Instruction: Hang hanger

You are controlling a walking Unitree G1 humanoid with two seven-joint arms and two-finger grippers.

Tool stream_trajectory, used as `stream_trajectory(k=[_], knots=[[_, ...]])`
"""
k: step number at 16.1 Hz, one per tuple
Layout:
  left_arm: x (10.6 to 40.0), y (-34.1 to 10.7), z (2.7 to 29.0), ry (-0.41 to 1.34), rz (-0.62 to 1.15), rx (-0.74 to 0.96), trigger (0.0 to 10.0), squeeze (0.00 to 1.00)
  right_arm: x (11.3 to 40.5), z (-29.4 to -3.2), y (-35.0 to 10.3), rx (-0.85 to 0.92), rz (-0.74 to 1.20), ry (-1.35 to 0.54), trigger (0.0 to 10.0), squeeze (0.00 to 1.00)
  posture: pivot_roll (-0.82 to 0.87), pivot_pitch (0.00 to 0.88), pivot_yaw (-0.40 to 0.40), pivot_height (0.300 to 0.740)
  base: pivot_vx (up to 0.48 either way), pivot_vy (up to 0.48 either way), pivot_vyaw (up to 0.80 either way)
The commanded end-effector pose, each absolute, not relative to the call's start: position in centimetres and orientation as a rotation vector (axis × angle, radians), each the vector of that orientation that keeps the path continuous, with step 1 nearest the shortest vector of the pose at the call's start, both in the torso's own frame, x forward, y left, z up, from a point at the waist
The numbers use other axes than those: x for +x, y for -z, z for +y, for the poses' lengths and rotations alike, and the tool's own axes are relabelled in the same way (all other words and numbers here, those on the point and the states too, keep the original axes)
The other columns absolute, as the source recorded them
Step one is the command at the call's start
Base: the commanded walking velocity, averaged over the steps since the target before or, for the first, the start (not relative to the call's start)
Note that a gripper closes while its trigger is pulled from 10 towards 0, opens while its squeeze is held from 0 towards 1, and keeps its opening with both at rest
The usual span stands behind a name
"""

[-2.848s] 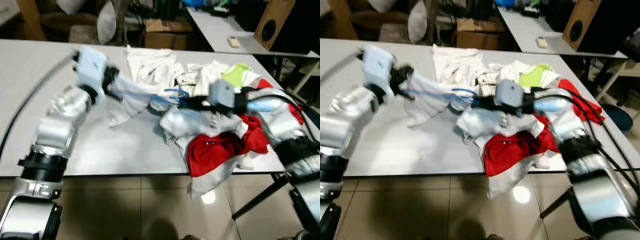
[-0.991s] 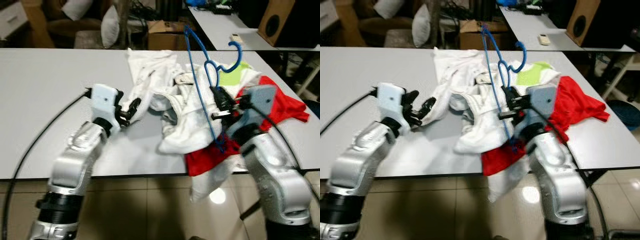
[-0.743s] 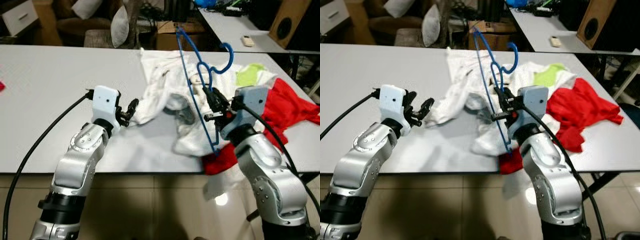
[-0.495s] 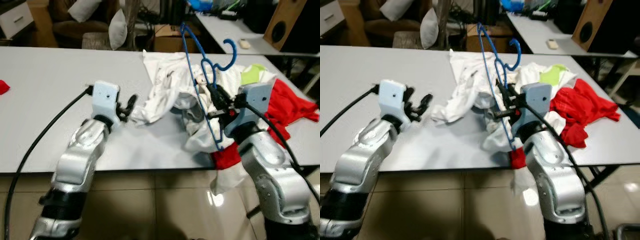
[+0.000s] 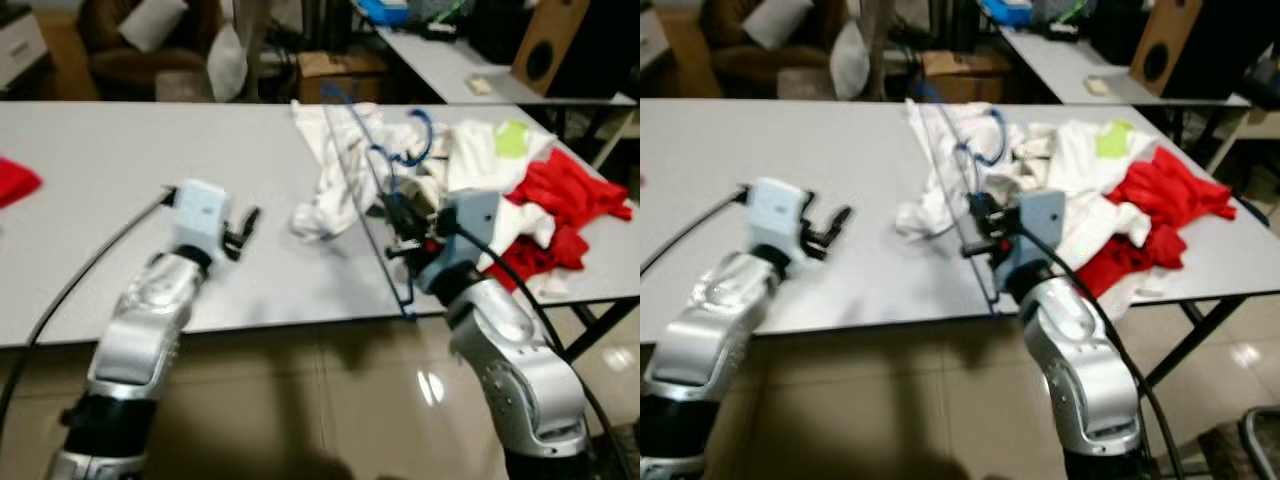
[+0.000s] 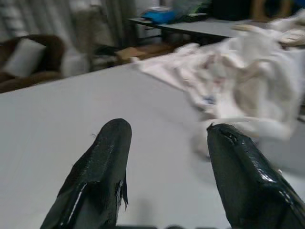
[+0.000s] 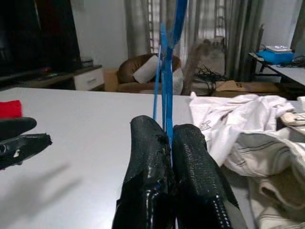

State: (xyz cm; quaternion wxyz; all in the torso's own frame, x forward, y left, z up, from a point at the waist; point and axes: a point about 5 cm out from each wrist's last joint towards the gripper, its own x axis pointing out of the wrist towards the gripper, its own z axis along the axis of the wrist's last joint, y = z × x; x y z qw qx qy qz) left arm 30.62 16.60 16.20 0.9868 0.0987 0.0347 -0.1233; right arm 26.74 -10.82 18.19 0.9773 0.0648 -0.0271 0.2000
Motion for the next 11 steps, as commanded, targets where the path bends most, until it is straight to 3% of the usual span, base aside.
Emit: stream_trajectory(k=[1,6,11], knots=[[31.0,-16.5,15.4,0.282,0.065,0.196,10.0,0.00,26.8,-11.1,-18.2,0.104,-0.069,-0.397,10.0,0.00,-0.14,0.000,0.009,0.740,0.000,0.352,0.00],[30.2,-16.0,15.2,0.334,0.088,0.229,10.0,0.00,26.0,-11.2,-16.8,0.082,-0.036,-0.382,10.0,0.00,-0.13,0.000,-0.007,0.740,0.000,0.339,0.00],[29.7,-15.1,15.1,0.335,0.133,0.153,10.0,0.00,25.1,-13.5,-15.7,0.067,-0.015,-0.298,10.0,0.00,-0.16,0.015,0.006,0.740,0.000,0.312,0.00]])
